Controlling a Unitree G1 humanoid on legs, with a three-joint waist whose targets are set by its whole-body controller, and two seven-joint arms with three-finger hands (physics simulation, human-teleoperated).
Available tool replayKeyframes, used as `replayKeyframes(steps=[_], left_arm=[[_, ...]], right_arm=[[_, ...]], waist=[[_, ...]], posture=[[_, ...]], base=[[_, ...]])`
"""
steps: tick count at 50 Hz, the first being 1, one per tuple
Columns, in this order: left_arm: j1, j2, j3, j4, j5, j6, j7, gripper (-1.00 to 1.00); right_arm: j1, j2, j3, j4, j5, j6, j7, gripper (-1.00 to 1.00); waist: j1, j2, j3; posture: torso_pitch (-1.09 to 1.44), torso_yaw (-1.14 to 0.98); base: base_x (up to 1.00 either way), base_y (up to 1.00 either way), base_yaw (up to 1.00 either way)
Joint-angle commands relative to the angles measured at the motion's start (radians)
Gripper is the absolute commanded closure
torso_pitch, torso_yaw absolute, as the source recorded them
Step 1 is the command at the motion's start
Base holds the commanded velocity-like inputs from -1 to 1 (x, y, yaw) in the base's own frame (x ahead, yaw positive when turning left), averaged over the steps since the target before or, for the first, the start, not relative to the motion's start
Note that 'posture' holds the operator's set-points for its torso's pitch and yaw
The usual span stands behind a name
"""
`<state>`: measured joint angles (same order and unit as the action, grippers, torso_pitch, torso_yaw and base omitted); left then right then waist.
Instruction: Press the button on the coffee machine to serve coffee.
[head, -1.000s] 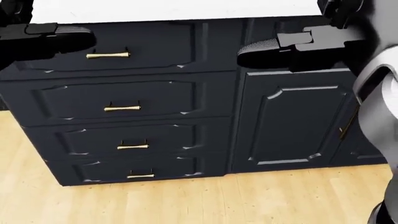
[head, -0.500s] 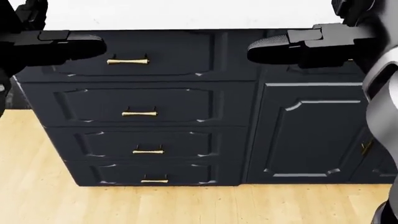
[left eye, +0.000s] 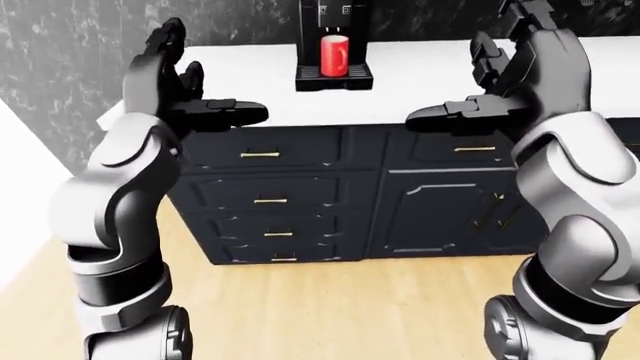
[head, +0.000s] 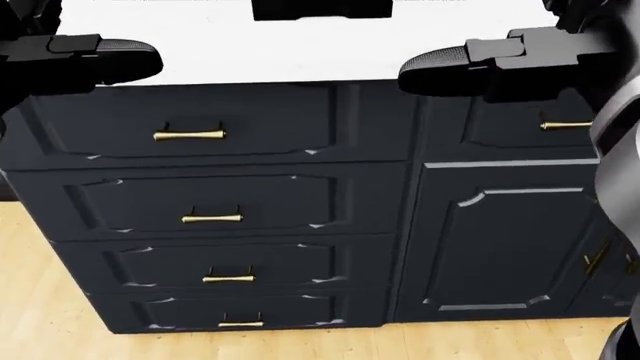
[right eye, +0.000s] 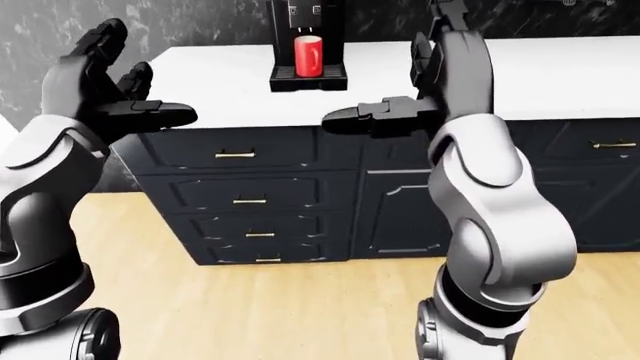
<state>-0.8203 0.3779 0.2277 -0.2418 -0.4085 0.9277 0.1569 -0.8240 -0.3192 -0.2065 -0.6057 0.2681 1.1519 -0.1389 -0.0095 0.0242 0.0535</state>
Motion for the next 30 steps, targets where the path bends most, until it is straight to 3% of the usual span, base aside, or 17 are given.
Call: replayKeyframes(steps=[1, 3, 4, 5, 6, 9, 14, 16, 17, 18, 20, 23, 26, 28, 30], left_arm=[[-0.025, 0.013, 0.012, -0.018, 0.005, -0.029, 0.002, -1.00], [-0.024, 0.012, 0.011, -0.017, 0.006, -0.031, 0.001, -1.00], [-0.024, 0.012, 0.011, -0.019, 0.006, -0.029, 0.002, -1.00], [-0.023, 0.012, 0.011, -0.017, 0.007, -0.031, 0.001, -1.00], [-0.025, 0.012, 0.011, -0.017, 0.007, -0.030, 0.002, -1.00], [-0.024, 0.011, 0.010, -0.014, 0.008, -0.033, 0.000, -1.00], [-0.026, 0.011, 0.010, -0.016, 0.008, -0.030, 0.001, -1.00], [-0.025, 0.011, 0.010, -0.014, 0.009, -0.033, 0.000, -1.00], [-0.025, 0.011, 0.010, -0.015, 0.009, -0.032, 0.000, -1.00], [-0.024, 0.011, 0.010, -0.016, 0.009, -0.032, 0.000, -1.00], [-0.025, 0.011, 0.009, -0.015, 0.010, -0.033, -0.001, -1.00], [-0.025, 0.009, 0.007, -0.012, 0.012, -0.036, -0.003, -1.00], [-0.027, 0.010, 0.009, -0.013, 0.012, -0.033, -0.002, -1.00], [-0.028, 0.009, 0.009, -0.017, 0.011, -0.029, -0.001, -1.00], [-0.028, 0.009, 0.011, -0.020, 0.009, -0.025, 0.001, -1.00]], right_arm=[[-0.026, -0.004, -0.001, -0.012, 0.001, -0.025, 0.001, -1.00], [-0.026, -0.005, -0.001, -0.012, 0.001, -0.025, 0.001, -1.00], [-0.025, -0.005, 0.000, -0.012, 0.001, -0.025, 0.001, -1.00], [-0.025, -0.005, 0.000, -0.012, 0.001, -0.025, 0.002, -1.00], [-0.027, -0.005, 0.000, -0.012, 0.001, -0.023, 0.001, -1.00], [-0.027, -0.006, 0.000, -0.011, 0.001, -0.024, 0.002, -1.00], [-0.027, -0.005, 0.000, -0.014, 0.001, -0.022, 0.002, -1.00], [-0.027, -0.005, 0.001, -0.013, 0.001, -0.022, 0.002, -1.00], [-0.026, -0.005, 0.001, -0.013, 0.001, -0.022, 0.002, -1.00], [-0.025, -0.005, 0.001, -0.013, 0.001, -0.023, 0.002, -1.00], [-0.028, -0.005, 0.000, -0.016, 0.001, -0.018, 0.001, -1.00], [-0.030, -0.005, 0.002, -0.014, 0.001, -0.019, 0.002, -1.00], [-0.032, -0.005, 0.000, -0.014, 0.002, -0.017, 0.002, -1.00], [-0.032, -0.006, 0.000, -0.015, 0.002, -0.015, 0.003, -1.00], [-0.032, -0.006, 0.000, -0.012, 0.001, -0.019, 0.003, -1.00]], waist=[[0.001, 0.006, -0.020], [-0.005, 0.067, -0.041], [0.006, 0.035, -0.030], [0.002, 0.054, -0.025], [0.004, 0.053, -0.023], [0.013, 0.031, -0.032], [0.023, -0.020, -0.026], [0.028, -0.059, -0.034], [0.030, -0.093, -0.046], [0.022, -0.061, -0.038], [0.020, -0.080, -0.028], [0.013, -0.058, -0.036], [0.009, -0.032, -0.022], [0.004, -0.005, -0.021], [-0.003, 0.044, -0.035]], posture=[[0.00, 0.00], [0.00, 0.00], [0.00, 0.00], [0.00, 0.00], [0.00, 0.00], [0.00, 0.00], [0.00, 0.00], [0.00, 0.00], [0.00, 0.00], [0.00, 0.00], [0.00, 0.00], [0.00, 0.00], [0.00, 0.00], [0.00, 0.00], [0.00, 0.00]], base=[[0.27, 0.00, 0.00], [0.26, 0.00, 0.00], [0.27, 0.00, 0.00], [0.27, 0.00, 0.00], [0.27, 0.00, 0.00], [0.25, 0.00, 0.00], [0.24, 0.00, 0.00], [0.22, 0.00, 0.00], [0.22, 0.00, 0.00], [0.21, 0.00, 0.00], [0.21, 0.00, 0.00], [0.21, 0.00, 0.00], [0.20, 0.00, 0.00], [0.20, 0.00, 0.00], [0.19, 0.00, 0.00]])
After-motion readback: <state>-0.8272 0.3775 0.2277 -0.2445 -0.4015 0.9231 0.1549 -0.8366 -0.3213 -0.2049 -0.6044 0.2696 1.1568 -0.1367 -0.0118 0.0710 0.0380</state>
